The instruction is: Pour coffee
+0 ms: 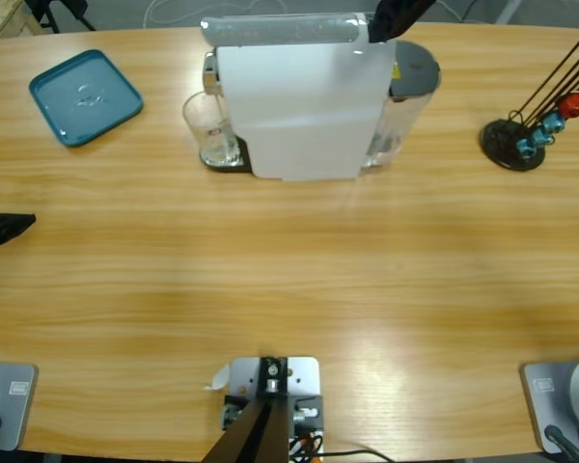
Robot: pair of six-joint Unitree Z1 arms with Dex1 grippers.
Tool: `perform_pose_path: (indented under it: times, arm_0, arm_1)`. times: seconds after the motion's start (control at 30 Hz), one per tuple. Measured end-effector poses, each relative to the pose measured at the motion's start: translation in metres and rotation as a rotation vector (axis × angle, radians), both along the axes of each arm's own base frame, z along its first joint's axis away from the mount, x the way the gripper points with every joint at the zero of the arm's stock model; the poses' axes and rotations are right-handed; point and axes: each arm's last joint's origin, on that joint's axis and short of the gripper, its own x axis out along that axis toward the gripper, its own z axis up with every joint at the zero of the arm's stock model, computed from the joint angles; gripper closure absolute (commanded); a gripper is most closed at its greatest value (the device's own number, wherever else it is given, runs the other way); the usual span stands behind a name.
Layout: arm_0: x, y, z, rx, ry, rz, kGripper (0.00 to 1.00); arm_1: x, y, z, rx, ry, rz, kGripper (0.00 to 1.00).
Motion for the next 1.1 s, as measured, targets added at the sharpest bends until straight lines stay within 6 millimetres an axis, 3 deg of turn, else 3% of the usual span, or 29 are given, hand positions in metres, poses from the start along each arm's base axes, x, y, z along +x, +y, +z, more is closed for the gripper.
perform_pose_path:
  times: [0.17, 0.33, 0.8, 0.97, 1.1]
  arm_0:
    - [0.001, -0.002, -0.004, -0.009, -0.008, 0.000, 0.032]
    - [0.004, -0.004, -0.007, 0.005, -0.005, -0.005, 0.032]
    - [0.009, -0.009, -0.015, -0.004, -0.021, -0.009, 0.055]
    - [0.009, -0.009, -0.019, -0.008, -0.028, -0.011, 0.055]
    - [0.009, -0.009, -0.021, -0.009, -0.029, -0.011, 0.055]
  arm_1:
    - [-0.023, -0.011, -0.008, -0.010, -0.047, 0.004, 0.064]
    - [-0.062, -0.039, -0.026, -0.012, -0.124, -0.010, 0.029]
    - [-0.162, -0.118, -0.103, 0.189, -0.293, -0.015, 0.077]
    - [-0.183, -0.136, -0.130, 0.274, -0.355, 0.003, 0.073]
    - [-0.189, -0.140, -0.136, 0.296, -0.367, 0.011, 0.076]
